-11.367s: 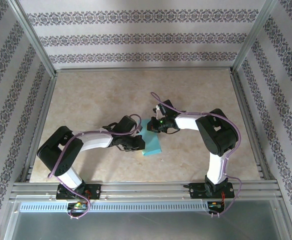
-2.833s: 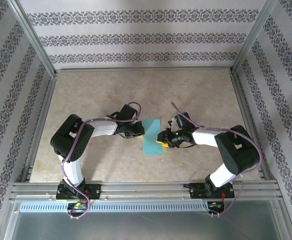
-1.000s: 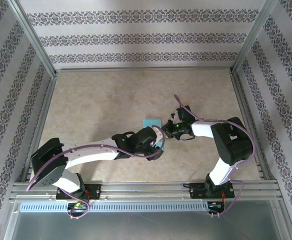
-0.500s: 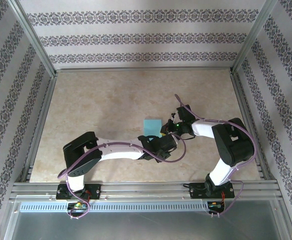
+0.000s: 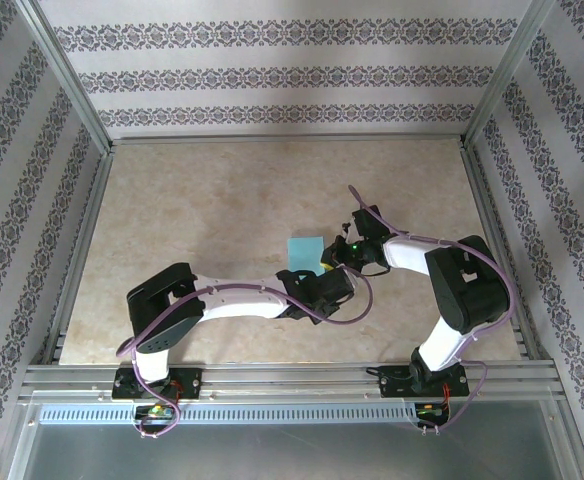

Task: Fold a paper plane with a square sheet of paper (fold left side to right side)
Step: Fold the triangle a second time at the center of the table.

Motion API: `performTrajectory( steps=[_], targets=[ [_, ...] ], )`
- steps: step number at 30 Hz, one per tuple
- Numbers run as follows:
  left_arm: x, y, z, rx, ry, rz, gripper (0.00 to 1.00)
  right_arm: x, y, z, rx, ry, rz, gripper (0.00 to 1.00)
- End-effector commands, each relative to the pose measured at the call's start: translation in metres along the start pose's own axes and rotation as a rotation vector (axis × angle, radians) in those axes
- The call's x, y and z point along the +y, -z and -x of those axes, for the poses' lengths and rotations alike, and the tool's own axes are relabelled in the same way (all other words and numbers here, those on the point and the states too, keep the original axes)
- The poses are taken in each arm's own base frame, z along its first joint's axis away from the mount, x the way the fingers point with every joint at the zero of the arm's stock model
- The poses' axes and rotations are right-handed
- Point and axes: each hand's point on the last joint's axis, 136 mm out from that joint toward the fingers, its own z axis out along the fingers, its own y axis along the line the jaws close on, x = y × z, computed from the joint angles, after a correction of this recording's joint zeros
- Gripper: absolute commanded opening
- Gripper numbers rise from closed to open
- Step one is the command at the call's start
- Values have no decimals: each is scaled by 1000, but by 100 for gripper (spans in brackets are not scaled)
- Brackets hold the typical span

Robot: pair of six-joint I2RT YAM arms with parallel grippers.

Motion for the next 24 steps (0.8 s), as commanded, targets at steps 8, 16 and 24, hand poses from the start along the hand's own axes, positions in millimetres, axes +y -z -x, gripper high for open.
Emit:
performTrajectory(
  steps=[8, 16, 24],
  targets=[
    [9, 23, 11, -52, 252, -184, 0, 27, 40, 30, -153, 148, 11, 36],
    [17, 22, 15, -77, 530, -383, 0, 7, 83, 27, -255, 183, -1, 45],
    [24, 18, 4, -76, 684, -442, 0, -14, 67, -31, -132, 179, 46, 11]
  ],
)
